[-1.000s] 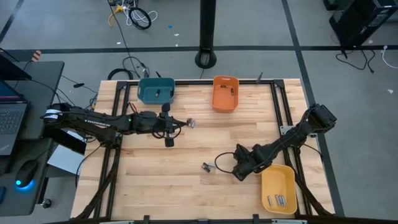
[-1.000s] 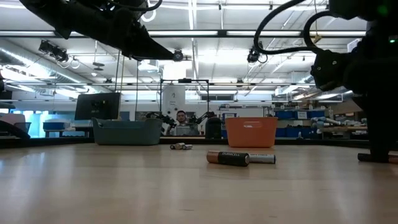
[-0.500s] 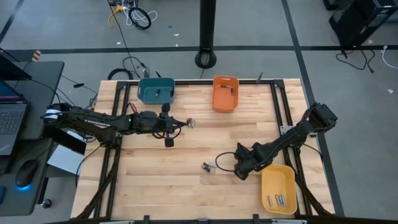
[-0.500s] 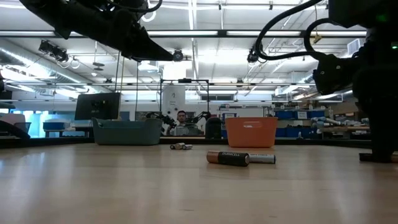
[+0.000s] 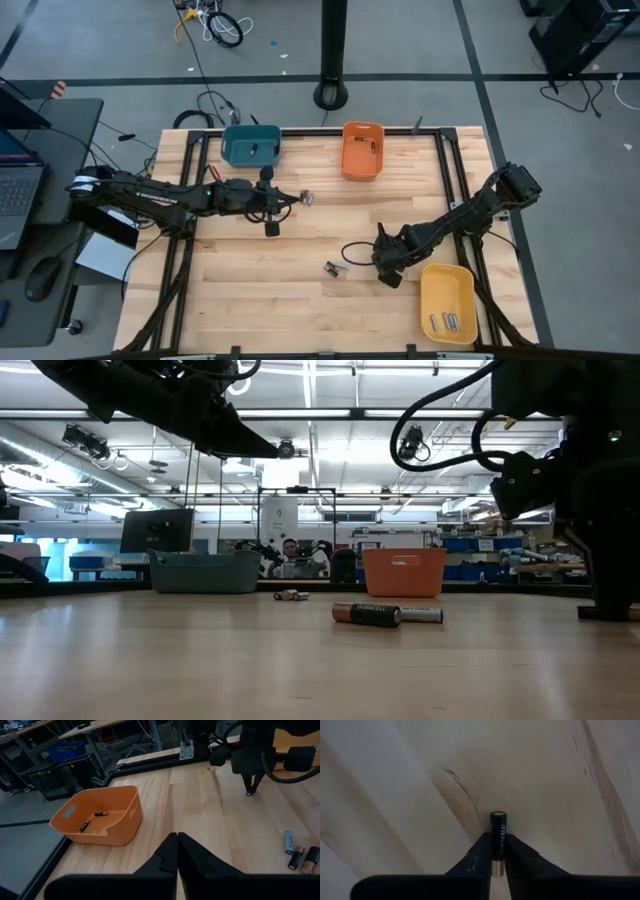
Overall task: Sort batteries
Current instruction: Put the small black battery into the orange bin, then put the silver battery into the yellow bin
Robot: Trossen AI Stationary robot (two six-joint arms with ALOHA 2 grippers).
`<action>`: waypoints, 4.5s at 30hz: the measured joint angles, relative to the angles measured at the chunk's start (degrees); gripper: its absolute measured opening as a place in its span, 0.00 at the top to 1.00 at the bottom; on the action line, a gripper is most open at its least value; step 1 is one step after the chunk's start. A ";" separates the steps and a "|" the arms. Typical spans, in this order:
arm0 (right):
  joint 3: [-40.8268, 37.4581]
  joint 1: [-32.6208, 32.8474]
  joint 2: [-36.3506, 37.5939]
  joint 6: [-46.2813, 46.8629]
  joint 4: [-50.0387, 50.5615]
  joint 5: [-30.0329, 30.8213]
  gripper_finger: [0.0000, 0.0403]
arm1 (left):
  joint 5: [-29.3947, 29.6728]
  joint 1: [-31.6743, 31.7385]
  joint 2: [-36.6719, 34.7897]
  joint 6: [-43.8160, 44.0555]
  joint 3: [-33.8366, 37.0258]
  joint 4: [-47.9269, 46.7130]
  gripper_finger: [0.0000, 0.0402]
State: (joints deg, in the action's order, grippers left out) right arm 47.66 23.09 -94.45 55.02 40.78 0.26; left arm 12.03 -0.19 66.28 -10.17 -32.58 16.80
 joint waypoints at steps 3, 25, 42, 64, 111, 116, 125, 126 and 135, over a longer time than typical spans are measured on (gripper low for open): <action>0.91 -0.72 -0.07 -2.55 0.49 -0.61 0.90 | 0.00 0.00 0.00 0.00 0.00 0.01 0.96; 14.71 -8.03 -0.26 -21.36 7.61 1.43 0.89 | 1.51 0.02 0.22 0.00 0.00 0.11 0.96; 34.51 -40.64 -0.15 -57.60 15.76 6.35 0.89 | -4.68 6.57 3.10 -0.32 0.02 5.76 0.96; 48.78 -61.37 -22.10 -74.10 15.01 1.13 0.89 | -16.36 22.22 3.12 -3.30 0.02 5.51 0.96; 35.88 -46.06 -2.79 -68.64 11.25 -4.84 0.95 | -22.80 22.47 3.10 1.92 0.02 -2.69 0.96; 21.58 -39.78 5.32 -64.03 -4.99 -4.51 0.98 | -21.67 20.54 3.10 6.01 0.02 -8.76 0.96; 0.31 -32.40 9.23 -53.15 -36.01 -2.51 0.97 | -17.45 18.16 10.66 15.45 0.04 -11.70 0.96; -0.84 -31.70 9.25 -52.57 -38.20 -1.24 0.97 | -17.44 18.16 11.92 16.87 0.04 -11.38 0.96; -4.92 -28.60 9.29 -52.19 -46.94 6.42 0.95 | -16.19 18.16 17.74 25.53 0.04 -5.97 0.95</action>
State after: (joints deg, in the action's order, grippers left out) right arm 42.73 -5.51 -85.17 2.83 -6.15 6.68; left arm -4.16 17.98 84.02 15.36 -32.53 10.83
